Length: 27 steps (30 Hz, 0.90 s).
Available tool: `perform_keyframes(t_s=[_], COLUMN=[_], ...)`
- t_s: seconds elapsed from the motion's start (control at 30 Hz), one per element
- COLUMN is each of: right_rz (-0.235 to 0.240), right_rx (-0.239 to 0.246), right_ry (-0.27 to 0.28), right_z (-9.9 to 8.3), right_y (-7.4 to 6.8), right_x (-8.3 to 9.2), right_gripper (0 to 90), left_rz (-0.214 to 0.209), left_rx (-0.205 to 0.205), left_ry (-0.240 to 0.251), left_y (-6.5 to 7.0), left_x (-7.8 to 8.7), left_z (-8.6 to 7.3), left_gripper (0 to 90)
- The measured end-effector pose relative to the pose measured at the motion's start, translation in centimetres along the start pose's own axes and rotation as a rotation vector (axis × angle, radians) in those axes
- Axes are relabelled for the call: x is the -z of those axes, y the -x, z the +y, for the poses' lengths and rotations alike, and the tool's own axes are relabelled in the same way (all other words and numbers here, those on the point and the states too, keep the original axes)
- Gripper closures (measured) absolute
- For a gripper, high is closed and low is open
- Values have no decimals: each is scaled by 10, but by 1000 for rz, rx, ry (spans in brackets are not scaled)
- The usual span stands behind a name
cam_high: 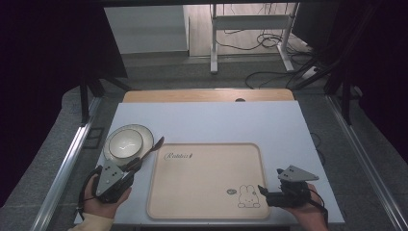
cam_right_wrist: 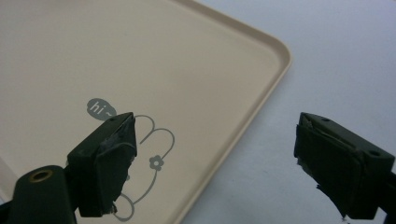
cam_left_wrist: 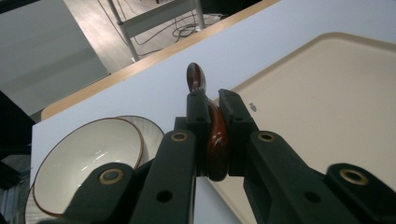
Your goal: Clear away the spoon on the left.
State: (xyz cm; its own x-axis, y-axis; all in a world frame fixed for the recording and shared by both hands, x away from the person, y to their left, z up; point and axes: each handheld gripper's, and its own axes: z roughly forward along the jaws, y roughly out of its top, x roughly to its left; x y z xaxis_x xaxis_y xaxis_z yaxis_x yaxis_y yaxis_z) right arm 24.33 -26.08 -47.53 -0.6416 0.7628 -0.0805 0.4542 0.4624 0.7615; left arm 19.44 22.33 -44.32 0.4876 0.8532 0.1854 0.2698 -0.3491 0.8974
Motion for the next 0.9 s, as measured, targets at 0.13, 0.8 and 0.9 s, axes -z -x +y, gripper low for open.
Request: perform_keyframes(t_s=[0.13, 0.8, 0.9], right_rz=[0, 1, 1], right_rx=[0, 2, 2], right_ry=[0, -4, -6], right_z=[0, 0, 0], right_y=[0, 0, 0], right_x=[0, -1, -1], right_gripper=[132, 132, 132], left_rz=[-9, -45, -54], left_rx=[-7, -48, -45], left_ry=[-4, -38, -47], left_y=[3, 13, 14], left_x=[-2, -21, -26], left_z=[0, 1, 0], left_gripper=[845, 844, 844])
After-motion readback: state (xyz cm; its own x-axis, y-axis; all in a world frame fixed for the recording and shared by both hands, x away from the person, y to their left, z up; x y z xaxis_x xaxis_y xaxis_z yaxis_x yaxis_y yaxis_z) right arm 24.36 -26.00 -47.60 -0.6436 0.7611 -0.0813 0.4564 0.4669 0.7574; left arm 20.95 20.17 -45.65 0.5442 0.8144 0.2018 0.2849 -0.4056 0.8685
